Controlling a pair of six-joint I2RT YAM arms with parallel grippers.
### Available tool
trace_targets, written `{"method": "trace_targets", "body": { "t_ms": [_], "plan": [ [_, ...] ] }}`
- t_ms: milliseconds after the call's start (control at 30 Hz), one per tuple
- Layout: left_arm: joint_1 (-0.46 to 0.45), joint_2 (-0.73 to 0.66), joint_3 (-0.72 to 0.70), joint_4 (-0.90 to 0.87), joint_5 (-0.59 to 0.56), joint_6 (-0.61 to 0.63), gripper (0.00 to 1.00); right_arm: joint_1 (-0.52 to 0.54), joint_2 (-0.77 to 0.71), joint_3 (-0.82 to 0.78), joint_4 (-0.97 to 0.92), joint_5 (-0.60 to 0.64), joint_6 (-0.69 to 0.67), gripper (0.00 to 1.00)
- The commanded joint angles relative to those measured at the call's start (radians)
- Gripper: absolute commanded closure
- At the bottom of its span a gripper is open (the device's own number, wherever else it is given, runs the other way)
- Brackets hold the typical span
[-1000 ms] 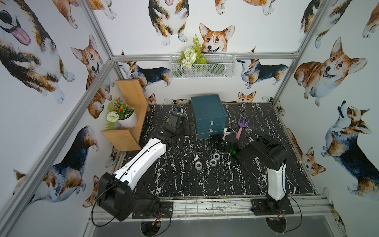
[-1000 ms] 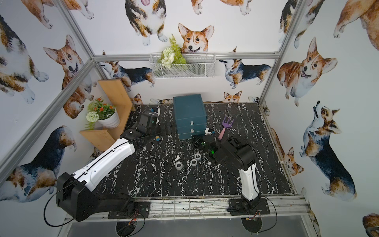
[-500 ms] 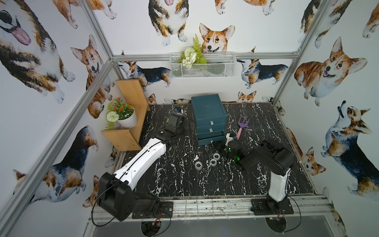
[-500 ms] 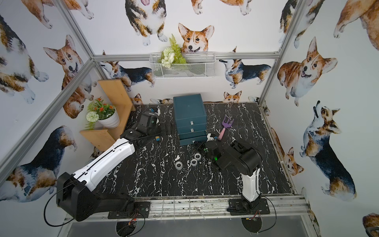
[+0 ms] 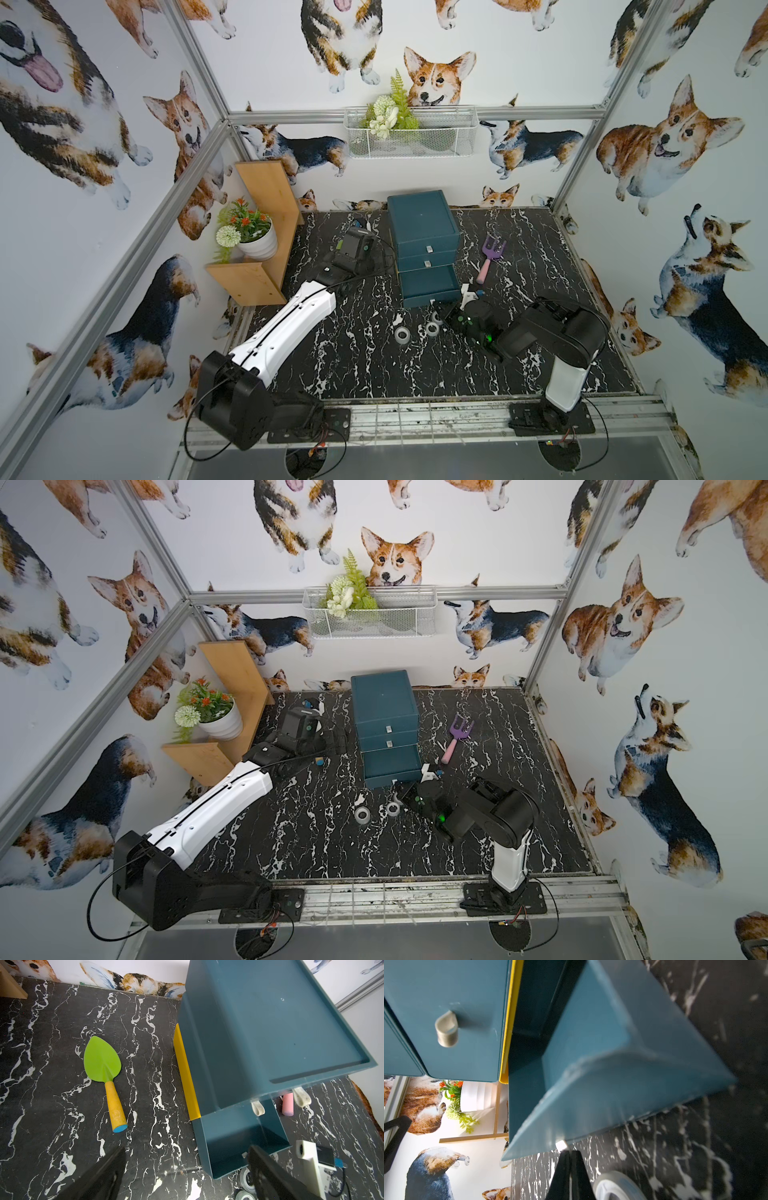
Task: Place the transparent tape into the drawer according to color
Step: Open the drawer in the storage box, then pick up the tape from the center of the board.
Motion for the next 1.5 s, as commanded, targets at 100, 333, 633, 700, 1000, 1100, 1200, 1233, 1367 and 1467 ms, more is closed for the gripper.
{"method": "trace_targets", "body": {
  "t_ms": [100, 333, 633, 700, 1000, 1100, 1200, 1233, 1367, 1467],
  "plan": [
    [0.002, -0.001, -0.002, 0.020, 0.001, 0.011, 0.03, 0.020, -0.005, -0.038, -0.050, -0.001, 0.009, 0.73],
    [0.002, -0.003, -0.004, 0.026, 0.016, 0.007, 0.03, 0.033, -0.099, -0.065, -0.135, -0.006, -0.024, 0.57],
    [-0.007, -0.016, 0.014, 0.010, 0.062, 0.002, 0.03, 0.102, -0.321, 0.058, -0.679, 0.071, -0.311, 0.62],
    [-0.014, -0.021, 0.020, 0.009, 0.069, 0.002, 0.03, 0.113, -0.337, 0.095, -0.777, 0.089, -0.371, 0.63],
    [-0.023, -0.003, 0.026, -0.008, 0.060, 0.014, 0.03, 0.239, -0.317, 0.199, -1.021, 0.200, -0.562, 0.69],
    [-0.023, -0.001, 0.019, -0.002, 0.058, 0.013, 0.03, 0.253, -0.298, 0.213, -1.044, 0.213, -0.564, 0.70],
    [-0.023, -0.003, 0.017, -0.001, 0.057, 0.014, 0.02, 0.259, -0.273, 0.228, -1.051, 0.219, -0.576, 0.70],
    [-0.023, -0.004, 0.015, -0.001, 0.055, 0.014, 0.02, 0.263, -0.263, 0.236, -1.057, 0.224, -0.582, 0.70],
    [-0.023, -0.010, 0.009, 0.002, 0.055, 0.013, 0.01, 0.300, -0.257, 0.266, -1.086, 0.276, -0.605, 0.69],
    [-0.023, -0.010, 0.007, 0.006, 0.055, 0.011, 0.01, 0.303, -0.252, 0.290, -1.109, 0.277, -0.620, 0.69]
  ]
}}
